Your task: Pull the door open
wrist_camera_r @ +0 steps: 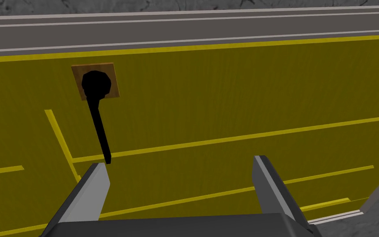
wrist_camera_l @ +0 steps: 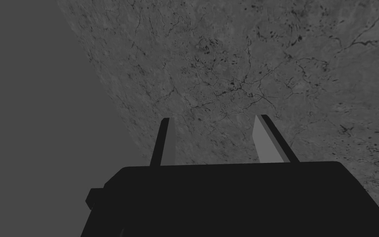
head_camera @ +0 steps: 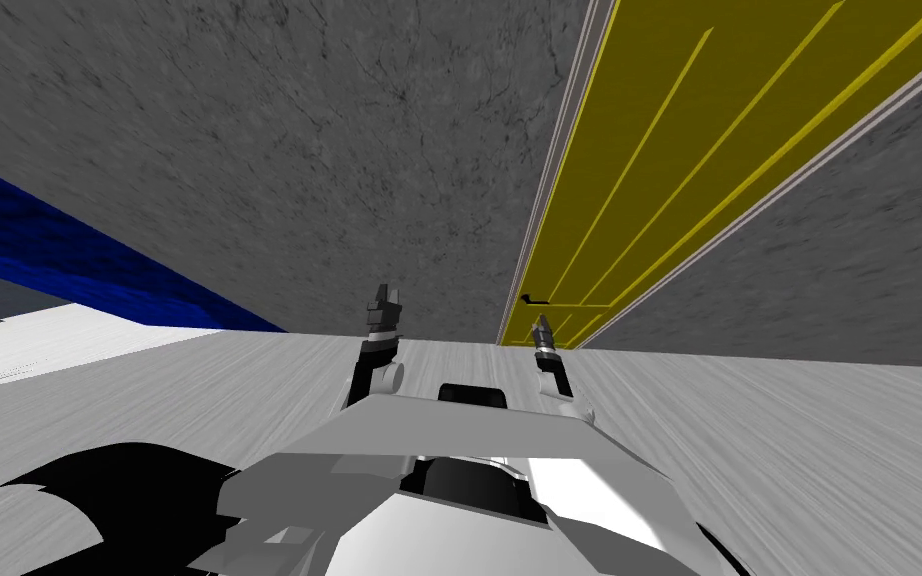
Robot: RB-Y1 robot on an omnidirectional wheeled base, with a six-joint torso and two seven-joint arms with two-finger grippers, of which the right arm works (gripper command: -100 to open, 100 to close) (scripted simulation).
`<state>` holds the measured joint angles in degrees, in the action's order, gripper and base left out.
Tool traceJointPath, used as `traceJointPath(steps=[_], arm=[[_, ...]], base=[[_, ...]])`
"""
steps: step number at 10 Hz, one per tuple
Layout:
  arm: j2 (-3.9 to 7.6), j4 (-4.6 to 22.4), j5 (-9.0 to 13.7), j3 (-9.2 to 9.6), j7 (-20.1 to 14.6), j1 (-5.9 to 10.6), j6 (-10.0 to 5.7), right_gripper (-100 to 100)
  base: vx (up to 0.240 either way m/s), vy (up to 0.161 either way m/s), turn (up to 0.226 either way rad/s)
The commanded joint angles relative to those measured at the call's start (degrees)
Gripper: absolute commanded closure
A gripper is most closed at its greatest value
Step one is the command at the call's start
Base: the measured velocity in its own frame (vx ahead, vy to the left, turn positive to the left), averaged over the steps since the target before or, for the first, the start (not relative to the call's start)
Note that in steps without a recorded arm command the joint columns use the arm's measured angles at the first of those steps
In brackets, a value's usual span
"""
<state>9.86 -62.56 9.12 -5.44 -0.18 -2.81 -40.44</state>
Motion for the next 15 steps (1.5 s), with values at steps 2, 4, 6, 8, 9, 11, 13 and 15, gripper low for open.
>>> traceJointPath(steps=[2, 4, 6, 8, 9, 11, 13, 15], arm=[[0.22, 3.5, 0.35, -0.08, -0.28, 1.38, -0.94, -100], [0.6, 7.08, 0.82, -0.18, -0.69, 2.9, -2.01, -100], [0.77, 9.57, 1.03, -0.23, -0.87, 3.6, -2.49, -100], [1.1, 13.14, 1.46, -0.31, -1.25, 4.98, -3.46, -100], [1.1, 13.37, 1.46, -0.31, -1.25, 4.98, -3.46, -100], [1.41, 16.92, 1.86, -0.4, -1.59, 6.27, -4.37, -100], [1.56, 18.55, 2.04, -0.44, -1.75, 6.87, -4.78, -100], [1.84, 21.82, 2.41, -0.51, -2.07, 8.06, -5.62, -100]], base=[[0.006, -0.09, 0.113], [0.019, -0.1, 0.133], [0.012, -0.084, 0.09], [0.018, -0.11, 0.173], [-0.002, -0.091, 0.04], [-0.009, -0.084, 0.112], [0.001, -0.095, 0.104], [-0.003, -0.07, 0.102]])
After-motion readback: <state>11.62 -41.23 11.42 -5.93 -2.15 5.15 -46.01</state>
